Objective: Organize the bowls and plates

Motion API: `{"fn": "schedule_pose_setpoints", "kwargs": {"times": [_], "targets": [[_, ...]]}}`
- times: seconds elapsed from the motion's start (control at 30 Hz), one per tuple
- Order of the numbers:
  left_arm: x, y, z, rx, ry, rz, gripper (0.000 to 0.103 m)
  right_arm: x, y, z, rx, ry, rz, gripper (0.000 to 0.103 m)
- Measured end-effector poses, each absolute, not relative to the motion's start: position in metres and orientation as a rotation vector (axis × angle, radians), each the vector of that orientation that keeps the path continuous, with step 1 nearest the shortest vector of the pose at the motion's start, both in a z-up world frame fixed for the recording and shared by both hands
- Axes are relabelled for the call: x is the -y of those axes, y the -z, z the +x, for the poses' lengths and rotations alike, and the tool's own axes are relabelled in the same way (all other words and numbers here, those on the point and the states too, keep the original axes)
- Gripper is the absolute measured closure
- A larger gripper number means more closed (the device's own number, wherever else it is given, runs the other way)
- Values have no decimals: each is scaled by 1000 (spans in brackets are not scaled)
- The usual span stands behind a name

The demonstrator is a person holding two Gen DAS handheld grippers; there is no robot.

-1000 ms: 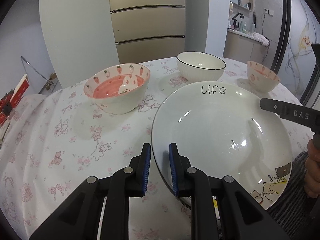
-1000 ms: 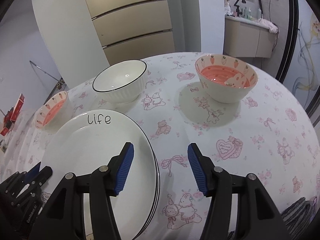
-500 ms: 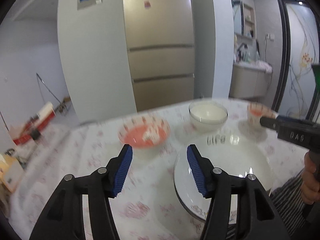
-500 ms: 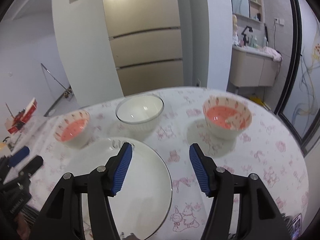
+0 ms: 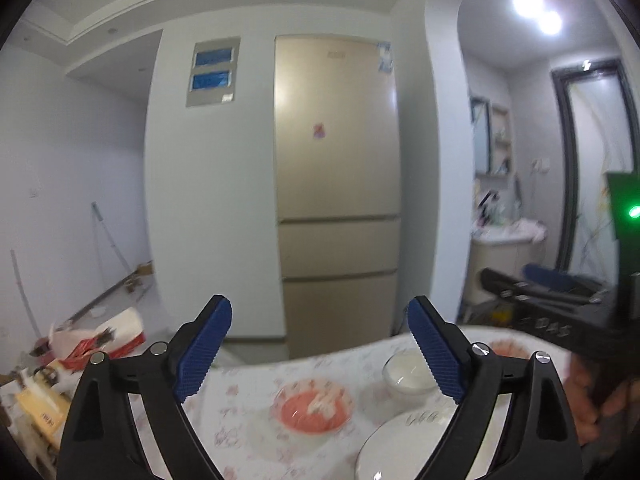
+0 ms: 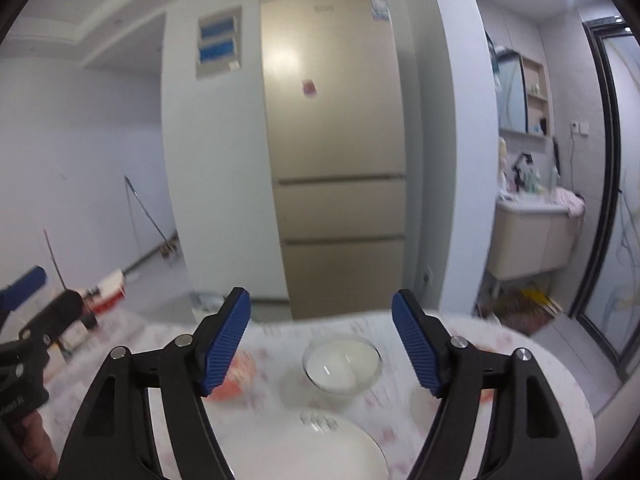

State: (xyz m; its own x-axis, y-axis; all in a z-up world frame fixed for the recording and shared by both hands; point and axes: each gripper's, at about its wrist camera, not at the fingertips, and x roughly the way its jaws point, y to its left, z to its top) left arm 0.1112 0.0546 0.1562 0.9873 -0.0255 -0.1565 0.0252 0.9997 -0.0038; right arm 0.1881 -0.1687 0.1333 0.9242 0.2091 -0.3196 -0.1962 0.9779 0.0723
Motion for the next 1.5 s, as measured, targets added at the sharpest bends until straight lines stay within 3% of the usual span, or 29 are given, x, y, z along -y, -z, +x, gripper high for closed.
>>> {"fn": "schedule_pose_setpoints", "kwargs": {"times": [0.07,0.13,0.37,0.6,0.97,1.5], "targets": [[-55,-170,107,-102,10,2,10,166,-146,193,-287,-236,73,28],[-55,-186,103,-33,-17,25,0,163,-158,200,-251,-247,87,27],[-61,-208,96,105,-91,27,0,165,-189,219,-141,-305,151,22],[-76,-174,134,-5,-117,-9,0,150,-168,229,-115,-289,105,20],[-106,-127,197,-193,-108,-115,0,134,-121,269,-258,-324,123,20],[-139,-34,292,-515,-159,-153,0,102,-28,342,-645,-420,99,20]]}}
